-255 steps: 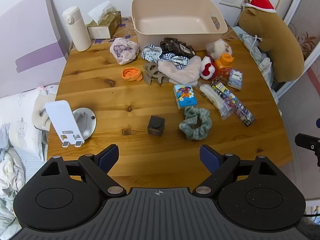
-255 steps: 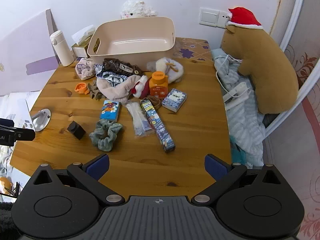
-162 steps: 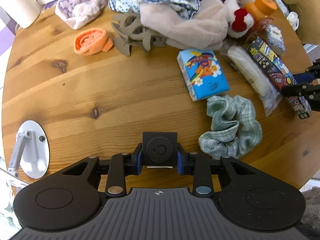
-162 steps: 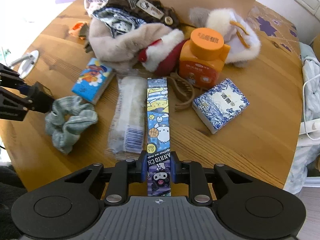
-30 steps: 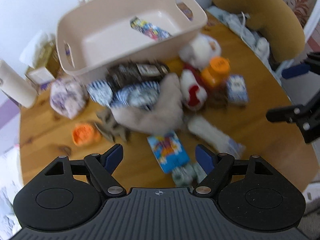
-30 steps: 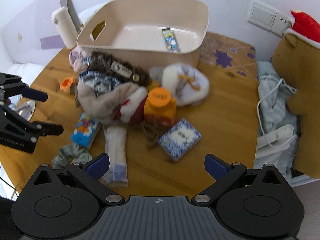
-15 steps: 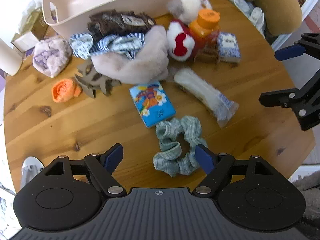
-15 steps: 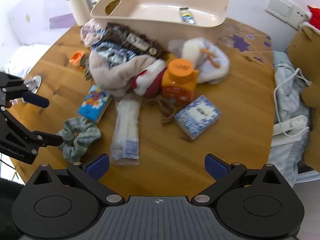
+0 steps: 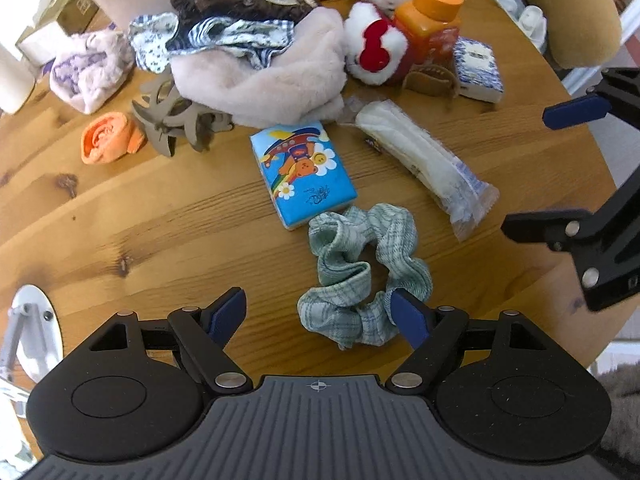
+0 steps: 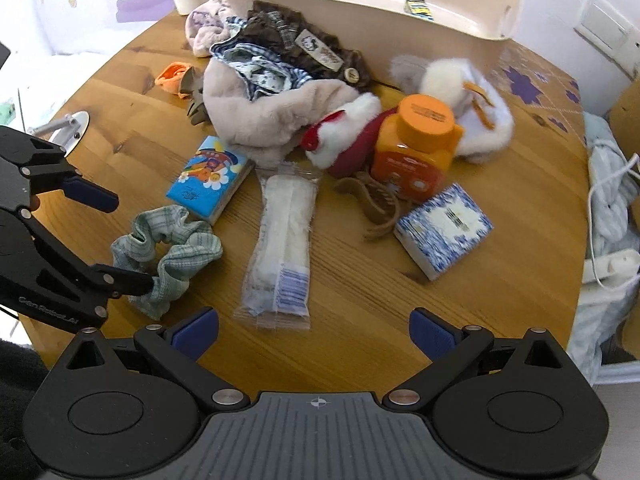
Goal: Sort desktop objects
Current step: 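Close the left tool on the green scrunchie while the right tool grasps the plastic-wrapped packet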
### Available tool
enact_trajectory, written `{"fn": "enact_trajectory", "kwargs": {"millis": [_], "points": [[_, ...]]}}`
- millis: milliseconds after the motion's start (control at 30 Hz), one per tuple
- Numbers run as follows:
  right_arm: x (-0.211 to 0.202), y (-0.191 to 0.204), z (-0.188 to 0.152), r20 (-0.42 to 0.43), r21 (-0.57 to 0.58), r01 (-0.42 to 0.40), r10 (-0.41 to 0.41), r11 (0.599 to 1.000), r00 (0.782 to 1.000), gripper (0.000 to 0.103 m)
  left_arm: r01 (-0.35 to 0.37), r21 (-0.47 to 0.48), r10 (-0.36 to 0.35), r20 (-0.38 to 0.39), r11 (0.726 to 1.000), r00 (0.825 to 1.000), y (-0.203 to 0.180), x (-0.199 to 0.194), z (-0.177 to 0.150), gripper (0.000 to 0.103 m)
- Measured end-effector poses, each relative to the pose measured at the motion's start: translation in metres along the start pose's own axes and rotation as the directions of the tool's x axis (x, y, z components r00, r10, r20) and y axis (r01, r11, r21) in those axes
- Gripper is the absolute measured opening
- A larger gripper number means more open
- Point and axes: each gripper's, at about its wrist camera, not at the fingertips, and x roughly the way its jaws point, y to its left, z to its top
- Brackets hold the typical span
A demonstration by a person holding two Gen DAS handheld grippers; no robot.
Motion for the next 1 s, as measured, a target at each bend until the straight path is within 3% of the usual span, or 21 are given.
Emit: {"fn": "enact_trajectory", "kwargs": {"millis": [400,600,633,700,767,833,1000], "points": [[0.024,0.011,0.021,0.038,-0.006,0.053,-0.053,0.999,0.998,0.101,-0.012,-0.08,0.014,0.027,0.997,1.0,0.01,0.017,0.009,0.078],[0.037,0.009,0.03,0.003,0.042,0.061,-0.061,0.997,0.998,0.074,-0.032,-0.067,0.035,0.046,0.997,0.998,0.007,0.019,0.011,0.068],[0.039,0.008,0.031,-0.004,0.048,0.061,-0.061,0.997,0.998,0.071,-0.031,-0.062,0.034,0.053,0.998,0.998,0.006,0.019,0.011,0.064],[0.043,0.008,0.032,-0.025,0.058,0.068,-0.066,0.996,0.997,0.049,-0.029,-0.053,0.032,0.066,0.998,0.997,0.003,0.017,0.012,0.054],[0.042,0.006,0.032,-0.012,0.076,0.061,-0.06,0.995,0.998,0.038,-0.026,-0.042,0.029,0.073,0.999,0.997,0.001,0.015,0.012,0.037],[0.041,0.005,0.032,-0.012,0.077,0.053,-0.052,0.996,0.999,0.036,-0.024,-0.034,0.026,0.073,0.999,0.997,-0.001,0.014,0.014,0.024],[0.035,0.003,0.031,0.005,0.089,0.025,-0.025,0.996,1.0,0.029,-0.022,-0.027,0.024,0.067,0.999,0.997,-0.003,0.015,0.013,0.016]]}}
